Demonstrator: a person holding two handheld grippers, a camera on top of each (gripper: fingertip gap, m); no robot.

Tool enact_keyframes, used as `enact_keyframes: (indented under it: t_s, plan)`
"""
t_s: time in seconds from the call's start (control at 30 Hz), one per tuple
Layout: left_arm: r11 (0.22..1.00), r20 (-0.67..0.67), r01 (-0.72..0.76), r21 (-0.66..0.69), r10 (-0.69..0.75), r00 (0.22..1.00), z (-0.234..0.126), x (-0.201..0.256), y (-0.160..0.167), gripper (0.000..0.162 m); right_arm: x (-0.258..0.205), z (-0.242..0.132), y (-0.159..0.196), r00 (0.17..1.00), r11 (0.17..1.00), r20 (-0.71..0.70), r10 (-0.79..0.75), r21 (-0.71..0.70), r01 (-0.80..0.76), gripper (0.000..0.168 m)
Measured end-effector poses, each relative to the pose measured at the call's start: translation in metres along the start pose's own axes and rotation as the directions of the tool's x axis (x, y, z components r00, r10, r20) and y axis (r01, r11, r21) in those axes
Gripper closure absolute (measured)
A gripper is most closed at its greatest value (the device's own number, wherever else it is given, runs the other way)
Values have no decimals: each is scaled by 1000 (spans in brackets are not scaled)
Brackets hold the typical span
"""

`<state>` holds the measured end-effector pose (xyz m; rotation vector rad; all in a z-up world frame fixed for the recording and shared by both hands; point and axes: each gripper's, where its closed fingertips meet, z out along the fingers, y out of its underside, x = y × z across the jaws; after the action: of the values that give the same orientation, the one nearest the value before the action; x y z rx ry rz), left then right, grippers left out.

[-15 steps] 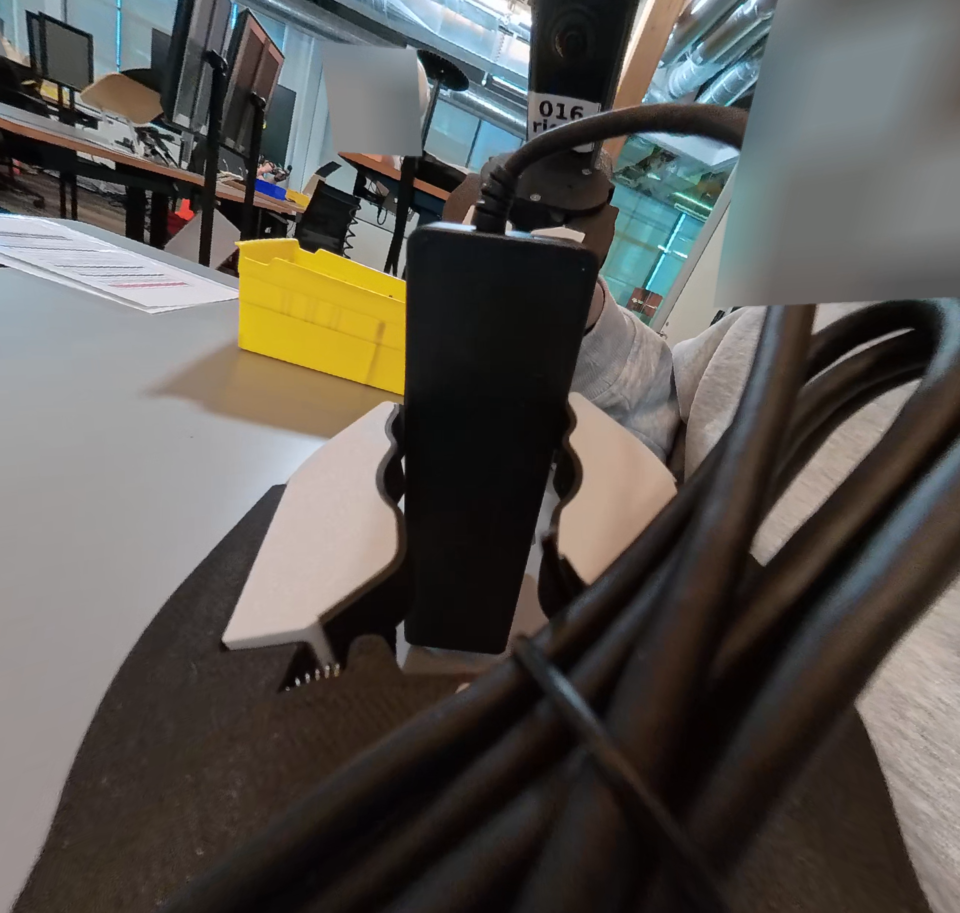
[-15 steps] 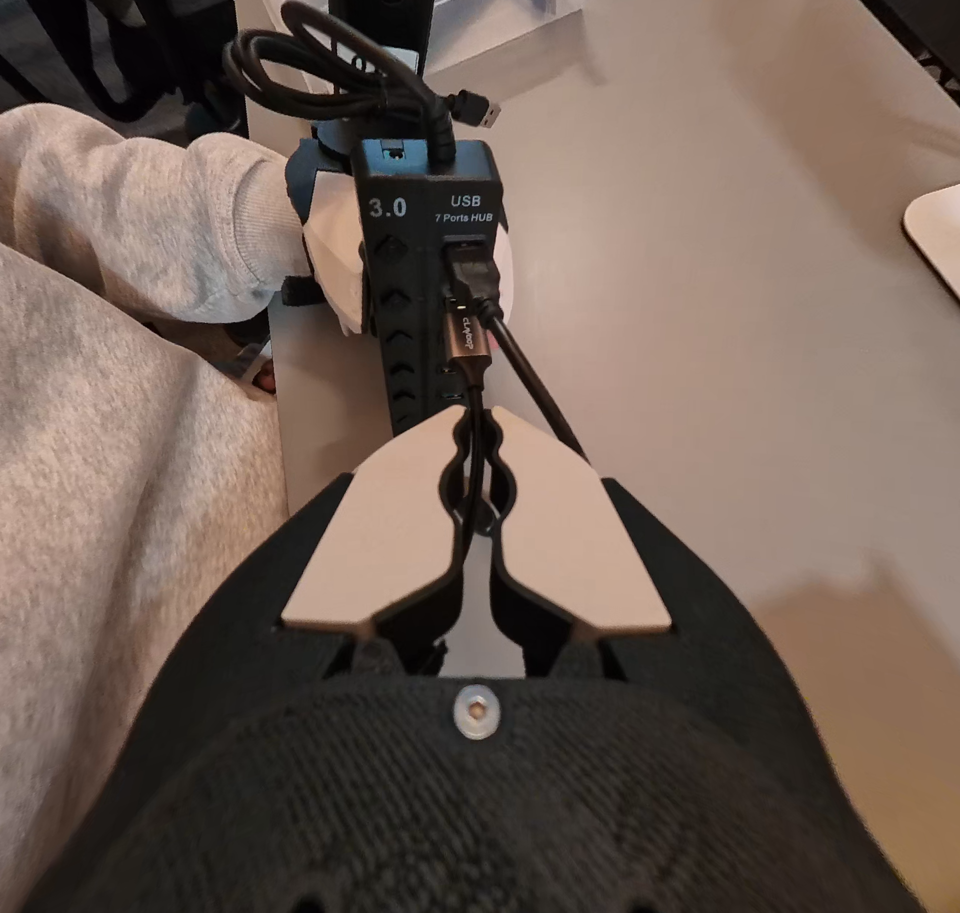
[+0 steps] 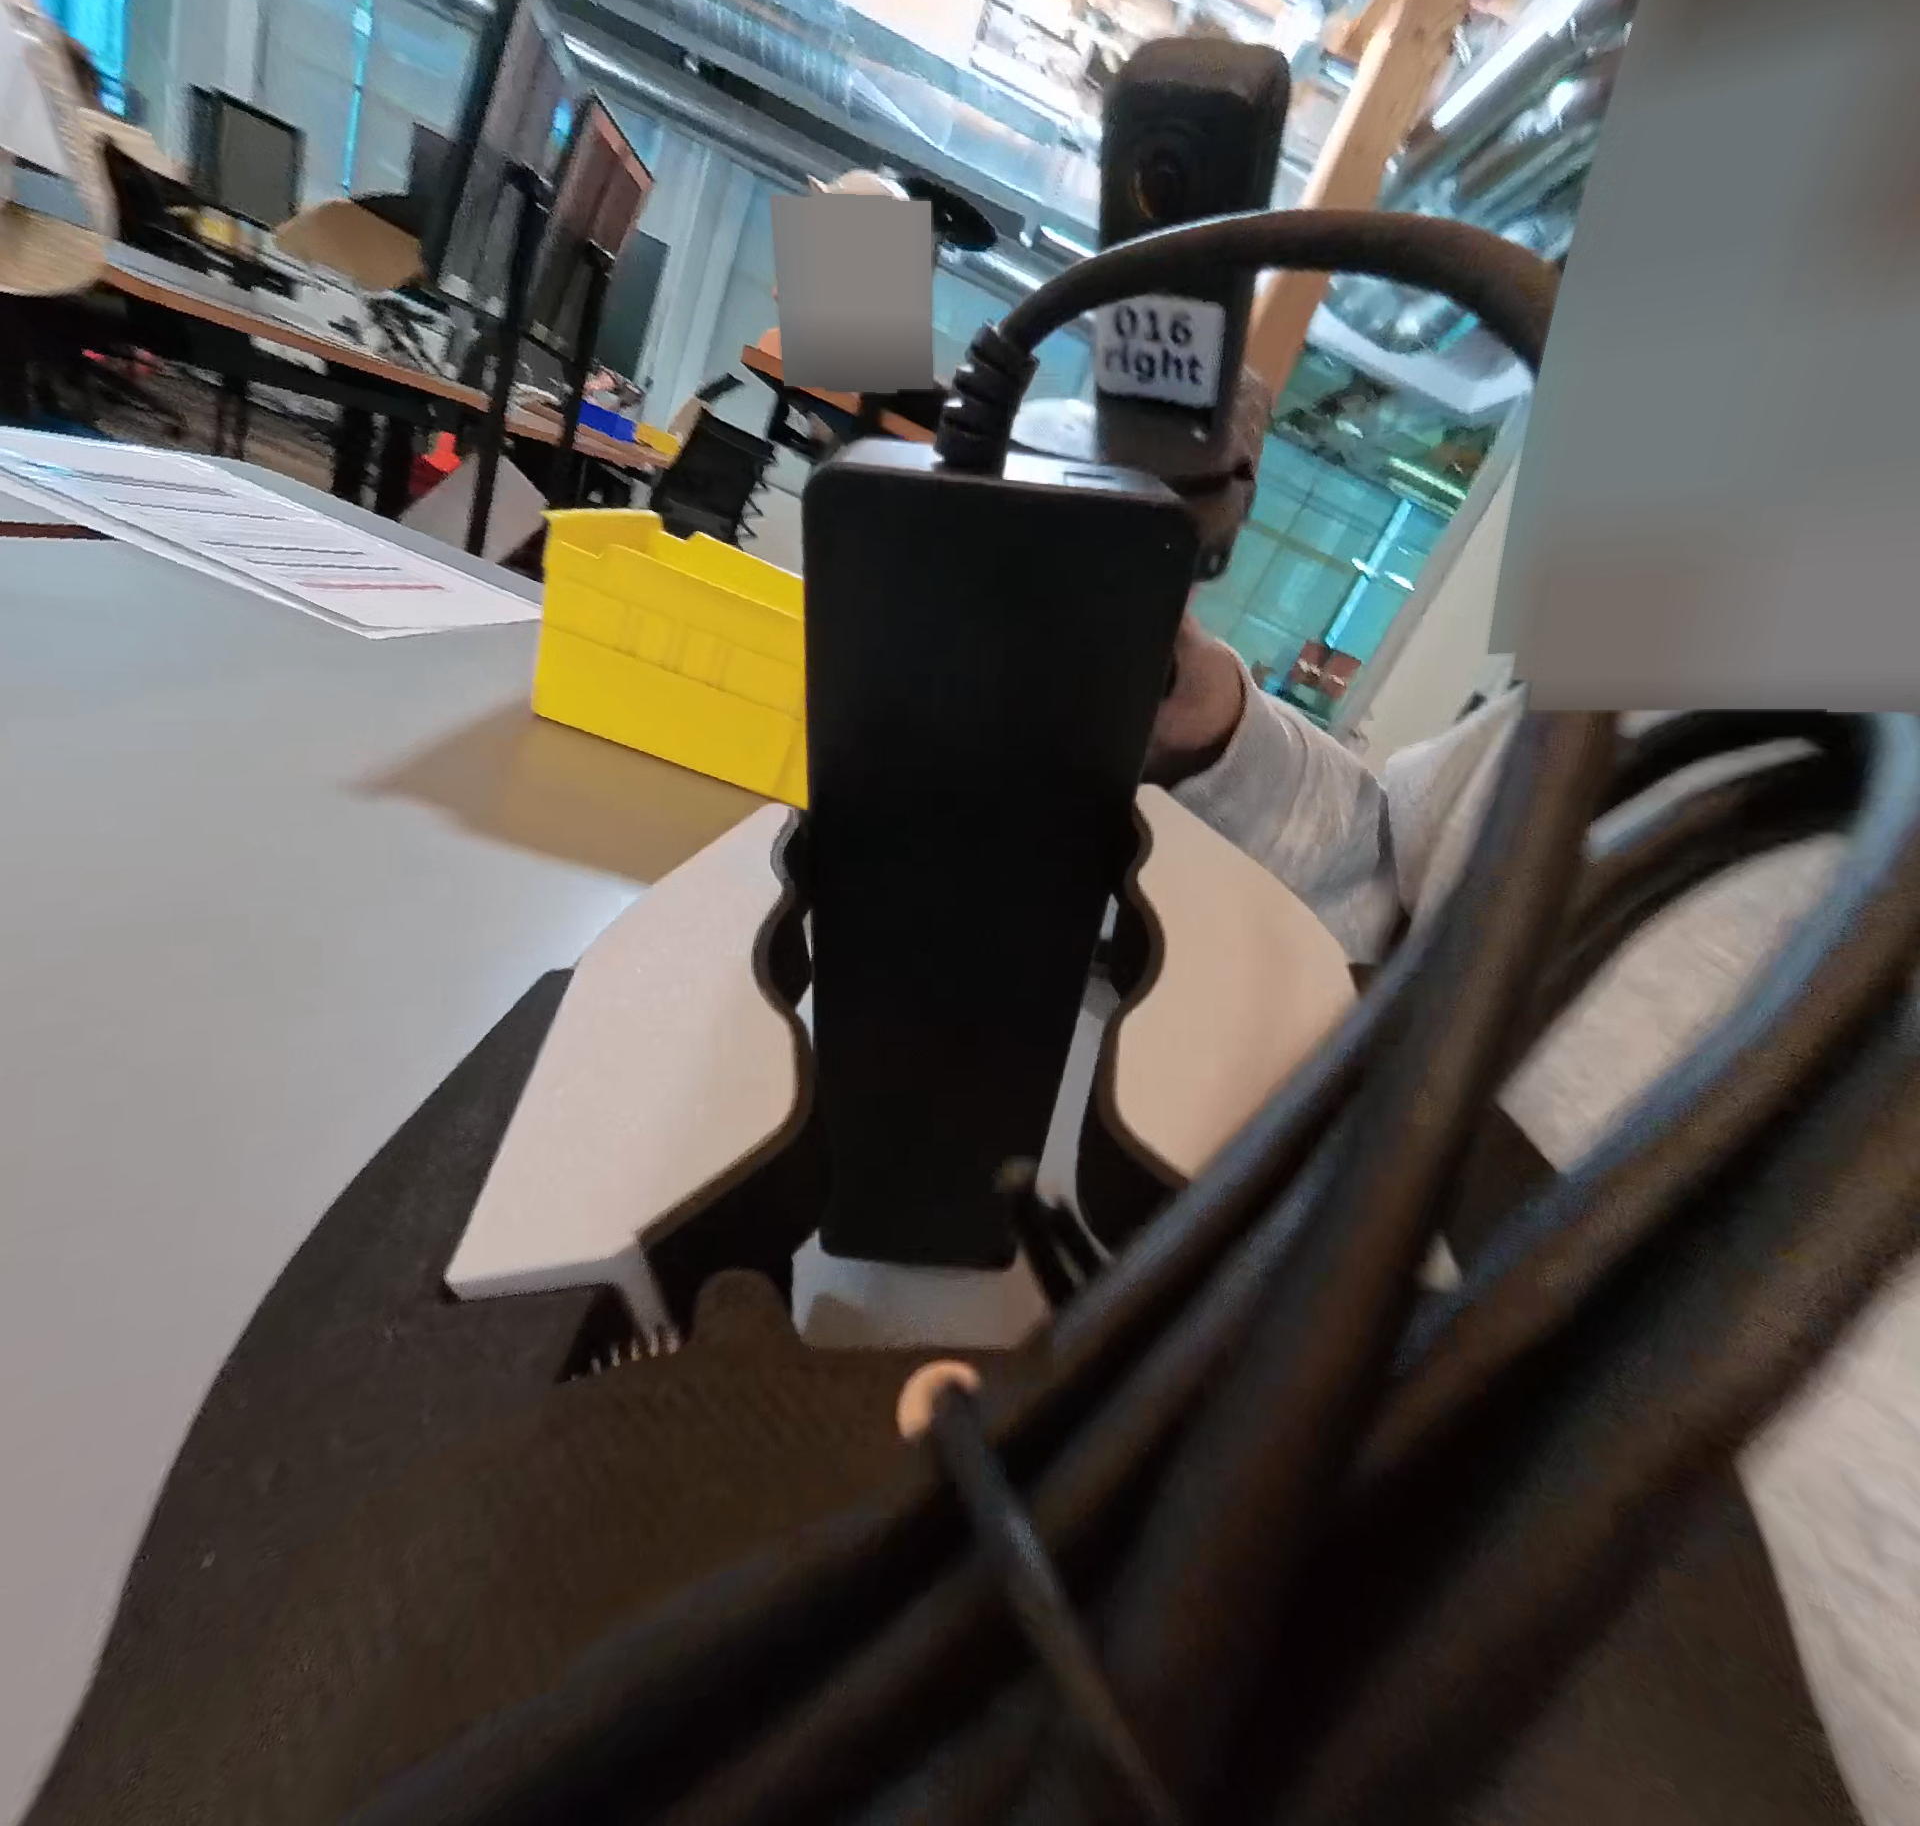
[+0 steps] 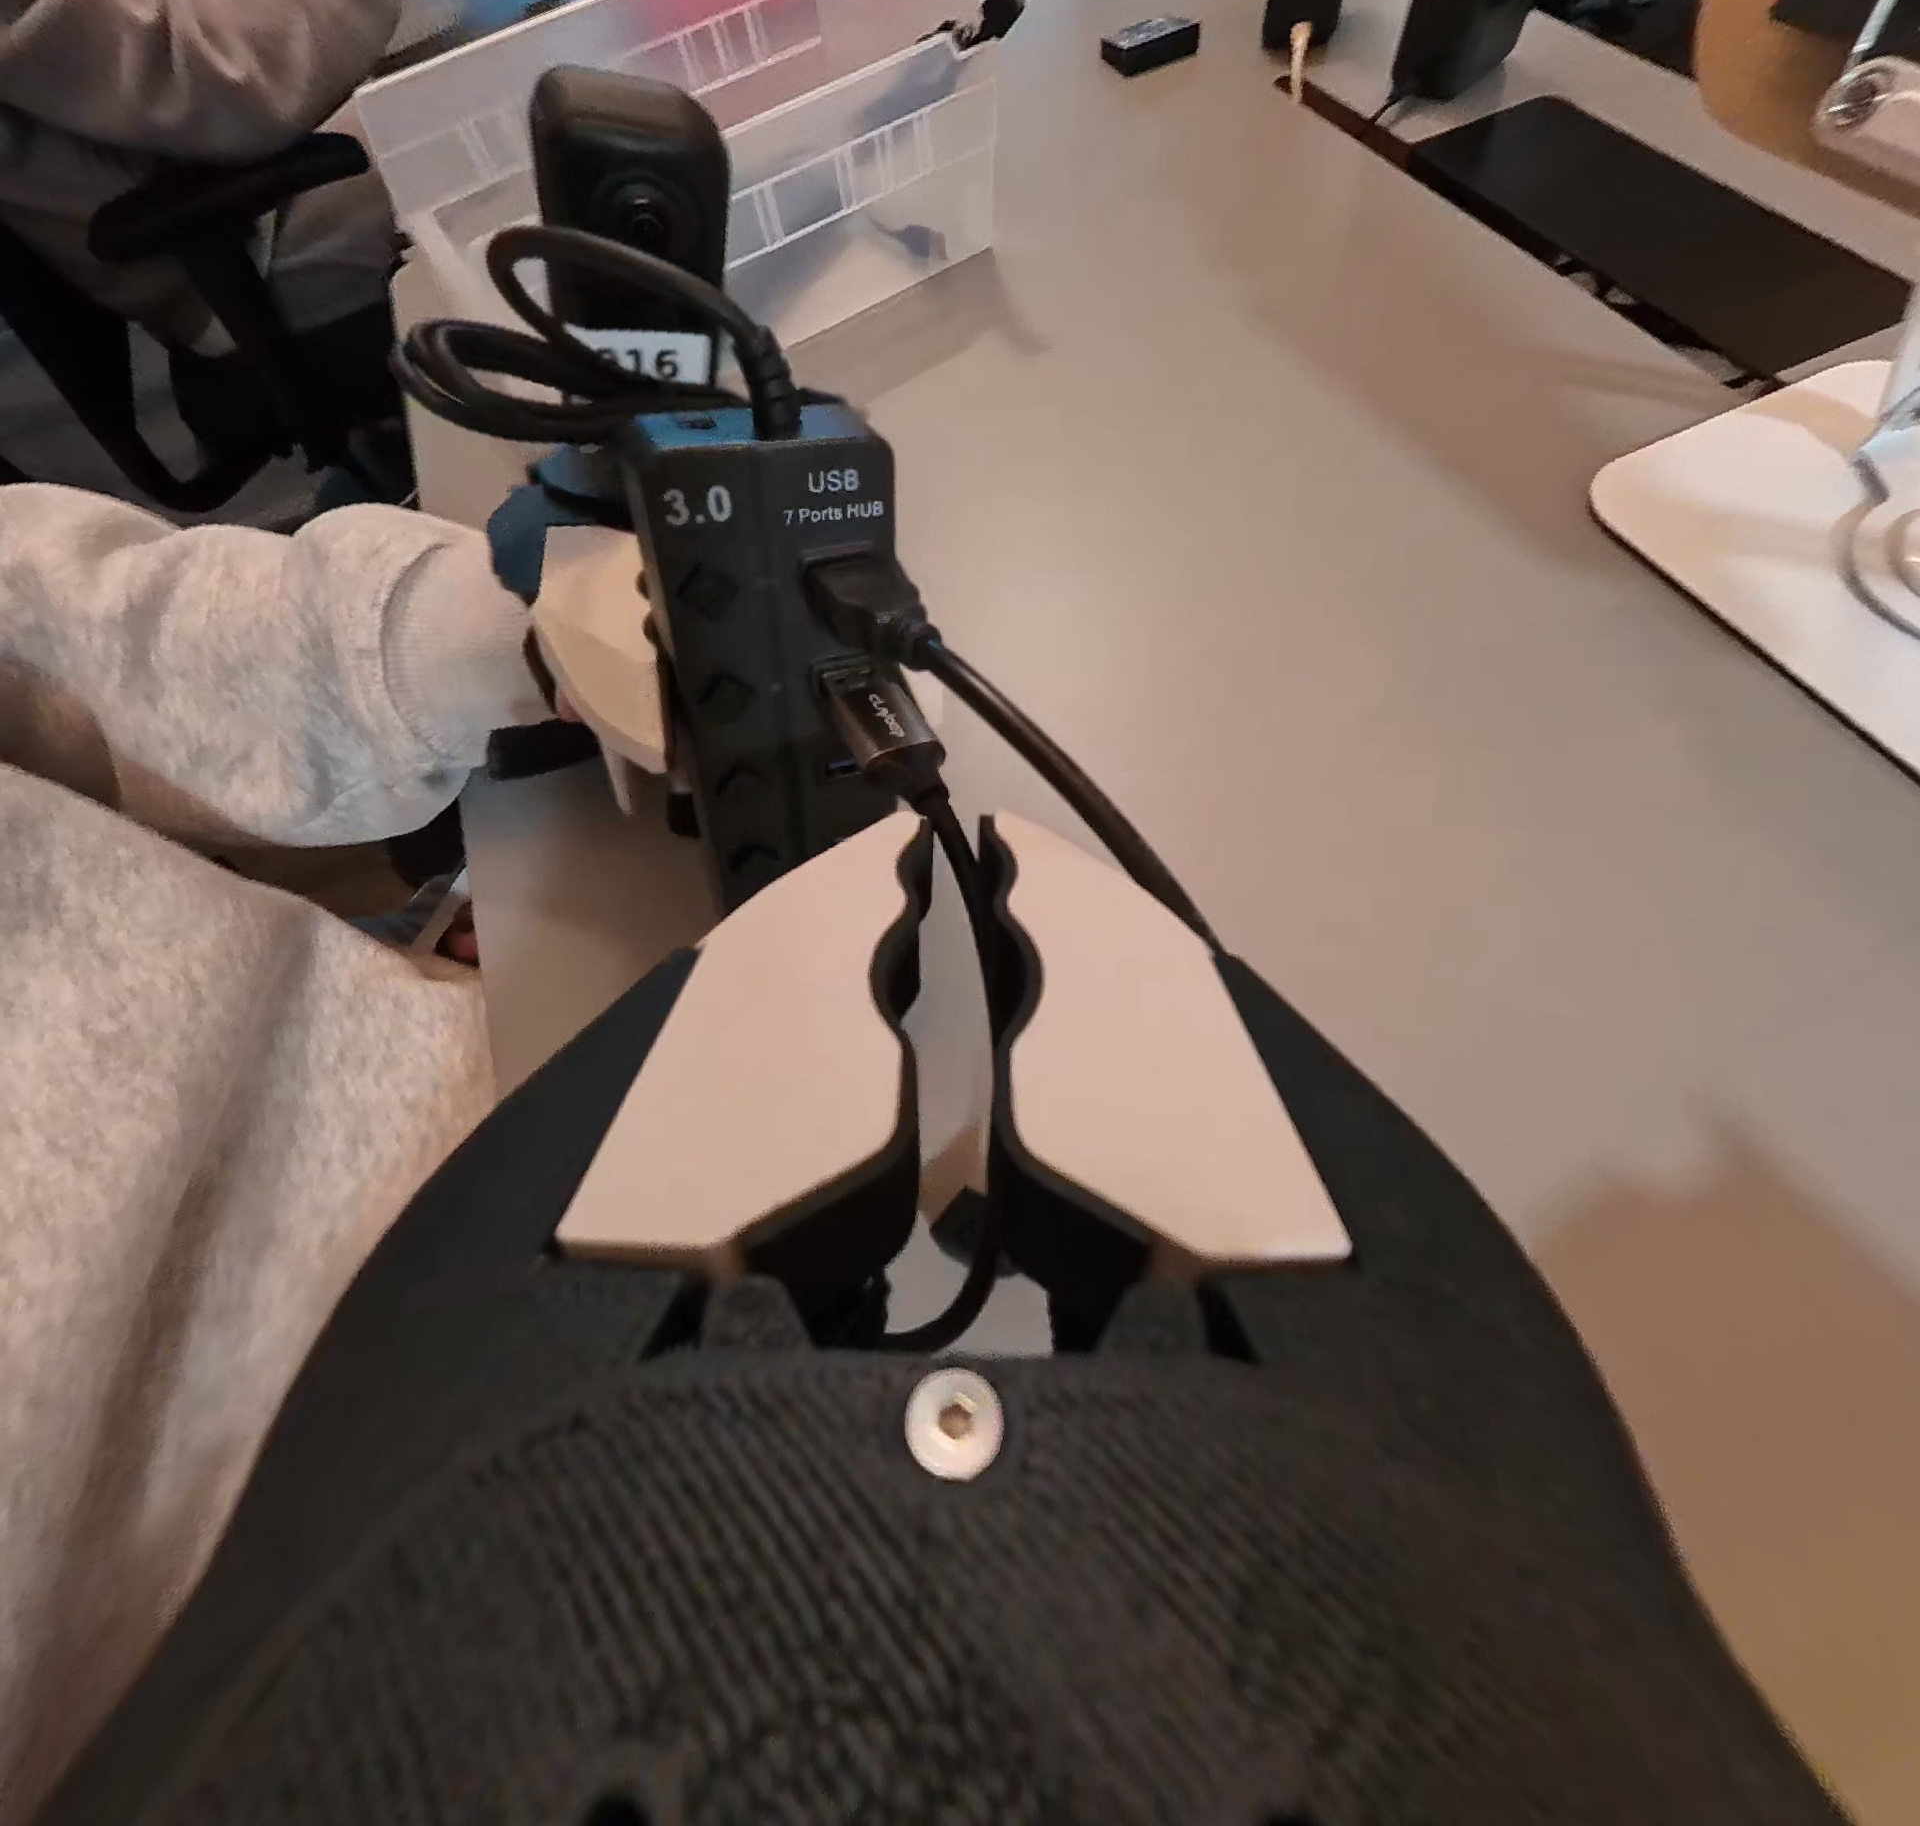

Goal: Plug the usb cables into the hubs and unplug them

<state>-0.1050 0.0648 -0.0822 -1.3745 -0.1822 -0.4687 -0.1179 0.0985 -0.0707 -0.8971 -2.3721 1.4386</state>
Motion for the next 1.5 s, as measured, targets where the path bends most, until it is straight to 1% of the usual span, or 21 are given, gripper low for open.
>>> enact_keyframes:
  t_s: [0.07,0.1,0.17,0.23,0.33,0.4,0.47,0.53,0.6,0.67,0.73,0.8,0.87,0.97,1.0,1.03,1.13,1.2,1.33,1.43,1.5]
  plan:
    - [999,58,9,51,-11,998,1,-9,-6,103,7,3,-1,999,999,-43,14,30,-13,159]
    - [998,74,18,67,-23,997,1,-12,-7,109,9,4,-2,999,998,-47,26,52,-24,159]
    - [998,96,24,55,-29,995,3,-16,-3,109,7,6,-6,997,990,10,76,116,-77,156]
    - [999,121,5,36,-9,993,5,-18,1,109,10,5,-7,987,976,56,150,153,-157,156]
    - [999,134,8,41,-14,991,4,-20,0,109,14,-1,-11,964,944,135,228,211,-253,155]
    - [999,153,11,51,-19,988,2,-24,-2,109,15,-7,-16,945,916,202,258,260,-306,153]
    - [998,177,18,68,-30,984,-2,-29,-5,109,15,-13,-21,937,895,242,250,310,-319,153]
    - [995,190,40,88,-56,980,-5,-34,-7,109,18,-21,-26,954,883,216,205,379,-276,154]
    - [992,193,59,107,-79,978,-8,-37,-9,109,28,-30,-29,976,863,143,165,458,-213,152]
    - [990,190,72,118,-94,977,-9,-39,-10,109,42,-41,-31,986,827,64,155,537,-165,143]
    - [990,181,77,122,-98,979,-10,-38,-10,108,57,-46,-28,984,798,10,180,583,-152,127]
    - [990,171,76,123,-97,981,-10,-37,-10,107,66,-41,-18,974,795,31,226,572,-203,118]
    - [990,157,75,120,-93,983,-9,-35,-10,107,67,-30,-9,961,801,91,261,536,-268,109]
    - [990,143,78,117,-94,985,-9,-34,-10,107,50,-10,1,940,835,220,262,437,-335,108]
    - [990,142,80,119,-96,985,-9,-34,-10,107,45,-4,5,937,850,237,257,406,-336,106]
    - [989,140,82,122,-99,985,-9,-34,-10,107,41,2,8,938,866,243,247,378,-326,106]
    - [988,129,89,125,-105,986,-10,-34,-11,107,31,12,18,944,910,252,214,299,-286,122]
    - [989,125,91,120,-105,987,-9,-33,-10,107,25,15,21,949,928,252,188,272,-255,131]
    - [990,119,87,110,-100,988,-6,-30,-8,107,18,17,20,959,938,244,143,277,-210,138]
    - [989,112,95,110,-107,988,-5,-30,-7,107,15,17,21,958,945,250,142,253,-207,145]
    - [989,105,98,109,-110,988,-5,-28,-7,107,13,18,21,957,947,254,140,248,-204,146]
